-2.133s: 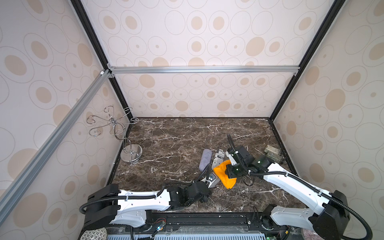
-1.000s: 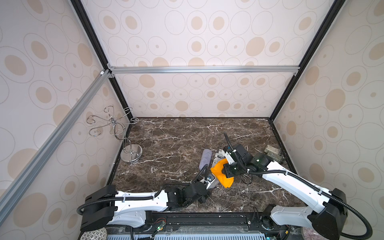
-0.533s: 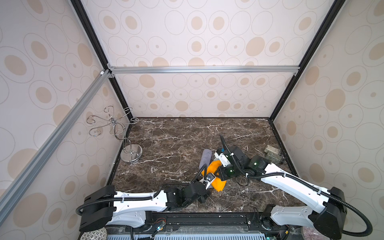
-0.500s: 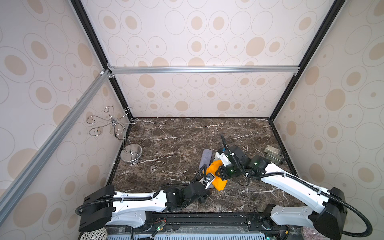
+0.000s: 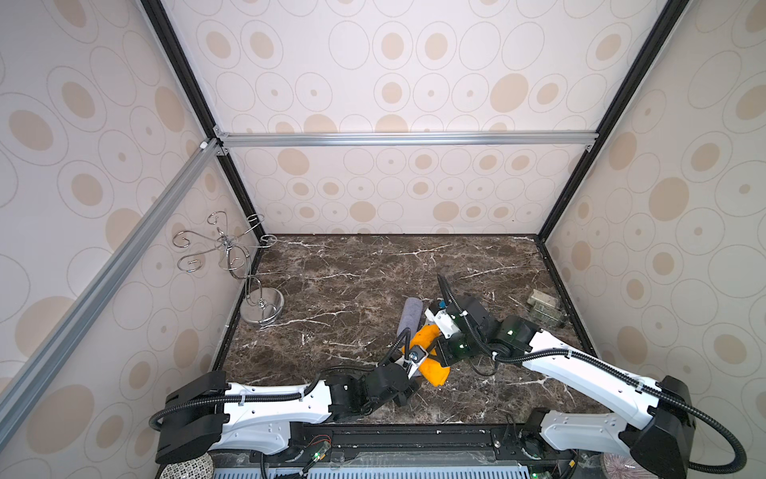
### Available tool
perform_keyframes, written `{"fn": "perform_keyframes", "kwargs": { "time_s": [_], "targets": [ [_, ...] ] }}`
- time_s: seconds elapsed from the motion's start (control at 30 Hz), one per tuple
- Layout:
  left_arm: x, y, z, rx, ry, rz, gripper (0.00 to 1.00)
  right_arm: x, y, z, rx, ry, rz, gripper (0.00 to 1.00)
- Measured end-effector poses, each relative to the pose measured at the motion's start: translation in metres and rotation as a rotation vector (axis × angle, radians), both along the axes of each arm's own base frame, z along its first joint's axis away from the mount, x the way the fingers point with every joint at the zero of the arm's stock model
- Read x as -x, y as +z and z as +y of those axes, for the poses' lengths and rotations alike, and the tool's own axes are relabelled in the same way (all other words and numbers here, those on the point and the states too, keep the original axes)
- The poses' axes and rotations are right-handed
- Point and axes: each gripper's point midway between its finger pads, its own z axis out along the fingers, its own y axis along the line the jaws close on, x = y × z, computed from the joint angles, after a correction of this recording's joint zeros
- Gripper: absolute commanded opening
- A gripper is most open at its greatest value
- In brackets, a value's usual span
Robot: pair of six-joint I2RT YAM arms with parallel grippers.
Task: Wipe the eyeglass case
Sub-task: Wipe the dirt from the eyeglass case.
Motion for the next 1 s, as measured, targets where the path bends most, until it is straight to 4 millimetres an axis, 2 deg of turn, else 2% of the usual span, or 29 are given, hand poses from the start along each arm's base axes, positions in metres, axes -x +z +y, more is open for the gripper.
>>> {"fn": "perform_keyframes", "kwargs": {
  "time_s": [0.1, 0.2, 0.37, 0.43, 0.6, 0.87, 1.0],
  "targets": [
    [-0.001, 0.000, 0.000, 0.011, 0.007, 0.001, 0.39, -0.004, -0.003, -0.003, 0.015, -0.025, -0.014, 0.00],
    [0.000, -0.004, 0.002, 0.008, 0.009, 0.006, 0.39, -0.012, -0.012, -0.015, 0.049, -0.082, -0.016, 0.00],
    [0.001, -0.008, 0.005, 0.004, 0.014, 0.013, 0.39, -0.030, -0.031, -0.056, 0.120, -0.237, -0.006, 0.00],
    [0.001, -0.008, 0.005, 0.013, 0.015, 0.015, 0.39, -0.029, -0.031, -0.061, 0.124, -0.248, -0.008, 0.00],
    [0.000, -0.006, 0.004, 0.025, 0.019, 0.015, 0.39, -0.025, -0.026, -0.051, 0.087, -0.209, -0.010, 0.00],
    [0.001, -0.011, 0.007, 0.004, 0.025, 0.025, 0.38, -0.007, -0.024, -0.009, 0.057, -0.067, -0.028, 0.00],
    [0.001, -0.012, 0.008, 0.002, 0.026, 0.028, 0.38, -0.011, -0.027, -0.013, 0.086, -0.091, -0.044, 0.00]
  ]
}}
